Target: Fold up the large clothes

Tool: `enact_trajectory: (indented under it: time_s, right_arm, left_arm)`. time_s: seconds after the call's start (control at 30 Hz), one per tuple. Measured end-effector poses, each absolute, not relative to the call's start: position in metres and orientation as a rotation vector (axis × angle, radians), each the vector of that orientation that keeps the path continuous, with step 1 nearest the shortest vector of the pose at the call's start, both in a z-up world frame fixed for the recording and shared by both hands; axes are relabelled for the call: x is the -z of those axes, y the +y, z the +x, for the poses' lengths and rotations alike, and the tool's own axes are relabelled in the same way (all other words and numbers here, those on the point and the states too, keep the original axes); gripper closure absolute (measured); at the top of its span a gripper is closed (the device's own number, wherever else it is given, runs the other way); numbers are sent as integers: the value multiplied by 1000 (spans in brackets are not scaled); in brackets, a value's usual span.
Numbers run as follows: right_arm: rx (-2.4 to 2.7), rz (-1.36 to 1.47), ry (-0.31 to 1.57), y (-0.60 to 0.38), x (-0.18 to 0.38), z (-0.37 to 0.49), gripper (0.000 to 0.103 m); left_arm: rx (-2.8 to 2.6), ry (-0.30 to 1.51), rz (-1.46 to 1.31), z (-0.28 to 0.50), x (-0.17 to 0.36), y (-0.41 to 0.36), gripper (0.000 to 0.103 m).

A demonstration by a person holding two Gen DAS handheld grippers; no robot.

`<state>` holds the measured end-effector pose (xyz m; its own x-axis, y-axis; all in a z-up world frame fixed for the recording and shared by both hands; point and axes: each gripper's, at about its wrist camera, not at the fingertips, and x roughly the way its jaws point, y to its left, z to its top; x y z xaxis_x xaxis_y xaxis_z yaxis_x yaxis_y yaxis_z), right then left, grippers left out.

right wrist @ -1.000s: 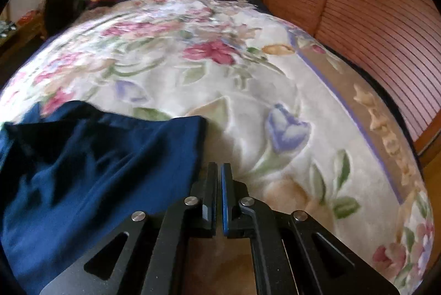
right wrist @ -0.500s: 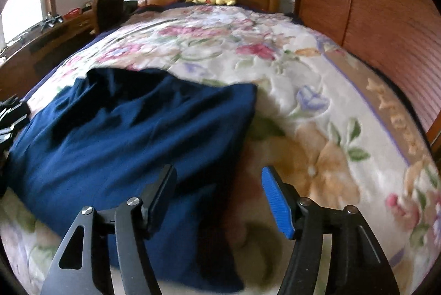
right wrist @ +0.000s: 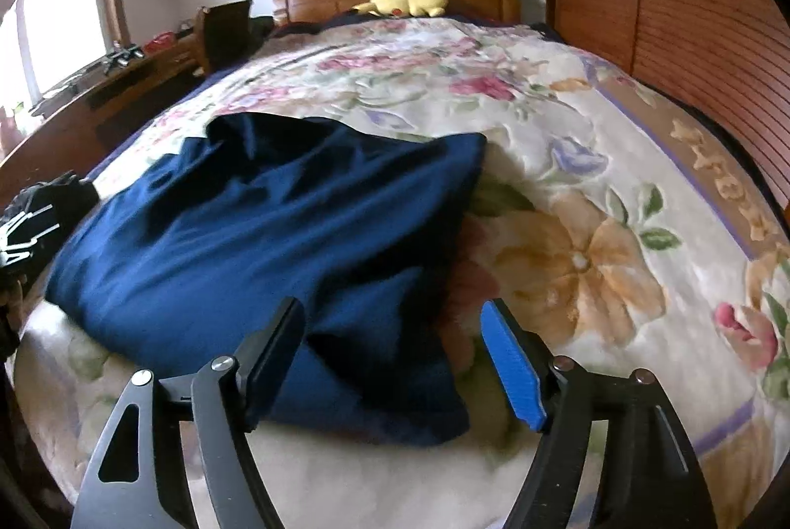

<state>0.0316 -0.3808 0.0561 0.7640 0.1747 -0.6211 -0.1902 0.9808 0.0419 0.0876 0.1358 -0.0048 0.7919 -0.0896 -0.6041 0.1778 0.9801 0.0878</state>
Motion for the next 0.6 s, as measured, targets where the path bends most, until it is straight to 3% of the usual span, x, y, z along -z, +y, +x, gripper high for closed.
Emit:
enact_trajectory:
  time_s: [0.17, 0.3, 0.47, 0.53, 0.6]
  right_arm:
    - [-216, -65, 704, -368, -46, 26, 23]
    - [-193, -53, 760, -367, -27, 38, 20]
    - [-209, 32, 779, -371, -18, 48, 20]
    - [-208, 33, 780, -369, -16, 50, 20]
    - [-231, 46, 783, -367, -14, 52, 32]
  left_arm:
    - [177, 687, 154, 70, 13, 126, 23]
    - [175, 731, 155, 69, 23, 118, 32]
    - [169, 766, 138, 71, 31, 118, 36]
    - [187, 779, 125, 71, 33, 118, 48]
    - [228, 807, 98, 73, 36, 117, 62]
